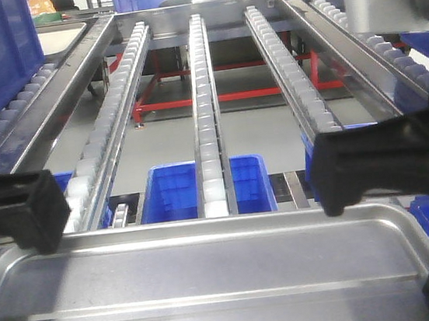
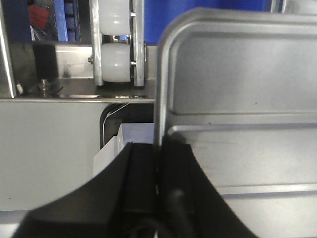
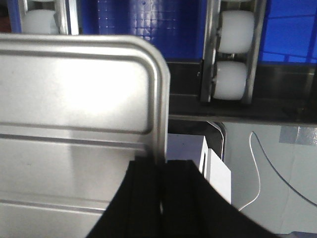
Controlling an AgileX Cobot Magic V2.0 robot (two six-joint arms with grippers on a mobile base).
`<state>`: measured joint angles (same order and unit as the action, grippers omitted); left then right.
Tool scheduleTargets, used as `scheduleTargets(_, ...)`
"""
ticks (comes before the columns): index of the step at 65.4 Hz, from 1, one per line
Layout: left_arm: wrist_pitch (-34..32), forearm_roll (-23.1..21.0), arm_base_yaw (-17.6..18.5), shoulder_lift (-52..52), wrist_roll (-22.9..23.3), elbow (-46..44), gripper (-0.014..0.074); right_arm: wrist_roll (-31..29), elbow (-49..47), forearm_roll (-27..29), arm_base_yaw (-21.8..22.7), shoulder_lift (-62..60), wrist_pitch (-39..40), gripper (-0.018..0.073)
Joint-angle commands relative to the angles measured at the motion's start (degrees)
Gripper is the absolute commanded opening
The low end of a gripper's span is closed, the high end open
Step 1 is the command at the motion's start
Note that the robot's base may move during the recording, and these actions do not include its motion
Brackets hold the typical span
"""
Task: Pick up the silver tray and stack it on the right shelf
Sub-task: 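Hold the tray with both grippers and pull it off the rollers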
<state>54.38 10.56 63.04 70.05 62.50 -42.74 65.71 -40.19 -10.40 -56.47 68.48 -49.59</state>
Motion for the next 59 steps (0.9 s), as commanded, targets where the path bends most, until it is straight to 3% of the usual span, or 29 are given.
scheduleTargets(1, 4.01, 2.93, 0.22, -1.46, -0.61, -0.85, -0.0100, -0.38, -1.12, -3.10, 0.30, -1.42, -3.60, 0.0049)
scheduleTargets(59, 4.01, 2.93, 0.22, -1.46, -0.61, -0.85, -0.0100, -0.38, -1.12, -3.10, 0.30, -1.42, -3.66, 0.0049)
